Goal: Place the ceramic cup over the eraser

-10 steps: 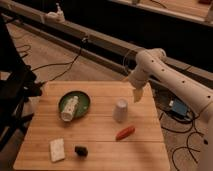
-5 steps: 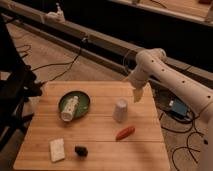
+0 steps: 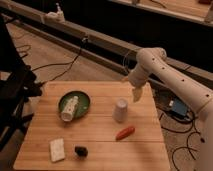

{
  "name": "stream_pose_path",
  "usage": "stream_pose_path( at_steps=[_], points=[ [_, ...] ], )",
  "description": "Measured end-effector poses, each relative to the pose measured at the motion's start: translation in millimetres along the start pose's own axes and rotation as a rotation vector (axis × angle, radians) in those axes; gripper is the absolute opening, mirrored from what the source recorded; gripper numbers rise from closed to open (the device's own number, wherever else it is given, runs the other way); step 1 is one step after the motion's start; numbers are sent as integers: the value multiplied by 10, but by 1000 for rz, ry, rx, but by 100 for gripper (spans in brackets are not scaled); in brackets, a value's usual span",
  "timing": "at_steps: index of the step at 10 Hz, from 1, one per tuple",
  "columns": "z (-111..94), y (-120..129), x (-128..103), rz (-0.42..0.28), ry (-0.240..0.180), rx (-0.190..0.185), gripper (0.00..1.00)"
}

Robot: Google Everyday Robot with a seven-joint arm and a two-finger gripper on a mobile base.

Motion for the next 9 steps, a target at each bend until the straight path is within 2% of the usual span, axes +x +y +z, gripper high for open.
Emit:
stream_pose_path(
  at_steps=[1, 2, 6, 7, 9],
  points=[
    [35, 22, -43, -13, -19, -20, 80],
    [105, 79, -101, -28, -50, -58, 80],
    [398, 310, -220, -15, -157, -159, 80],
    [493, 350, -253, -17, -176, -174, 80],
    [667, 363, -302, -19, -195, -176, 80]
  ],
)
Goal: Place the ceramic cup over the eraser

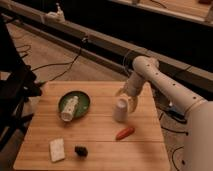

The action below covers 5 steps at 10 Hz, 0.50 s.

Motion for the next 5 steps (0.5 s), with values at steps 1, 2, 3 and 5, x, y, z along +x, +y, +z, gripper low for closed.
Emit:
stream_pose_path(
  at_steps=[1, 2, 3, 5],
  points=[
    [73, -21, -18, -3, -8, 4, 80],
    [137, -29, -26, -5, -14, 5, 80],
    [219, -39, -34, -3, -21, 3, 74],
    [295, -43, 6, 1, -12, 1, 54]
  ],
)
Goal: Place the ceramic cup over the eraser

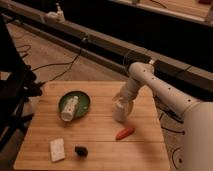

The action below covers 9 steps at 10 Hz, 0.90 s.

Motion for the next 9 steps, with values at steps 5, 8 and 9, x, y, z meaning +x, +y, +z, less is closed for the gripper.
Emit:
stream_pose_path(
  at_steps=[5, 8, 9],
  points=[
    [-367, -121, 173, 30, 72, 92, 5],
    [-891, -172, 2, -40, 113, 144, 0],
    [-1028, -154, -82, -67, 113, 155, 0]
  ],
)
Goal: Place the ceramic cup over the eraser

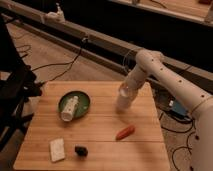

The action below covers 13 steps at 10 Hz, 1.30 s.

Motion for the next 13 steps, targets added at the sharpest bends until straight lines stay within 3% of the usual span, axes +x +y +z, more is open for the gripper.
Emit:
stream_pose_path(
  at_steps=[1, 4, 7, 9, 13],
  points=[
    [-98, 3, -96, -25, -12, 5, 0],
    [-381, 116, -662, -140, -77, 5, 0],
    [-469, 568, -1263, -238, -158, -35, 0],
    [-470, 755, -1373, -259, -166, -51, 0],
    [-467, 748, -1385, -262, -167, -51, 0]
  ],
)
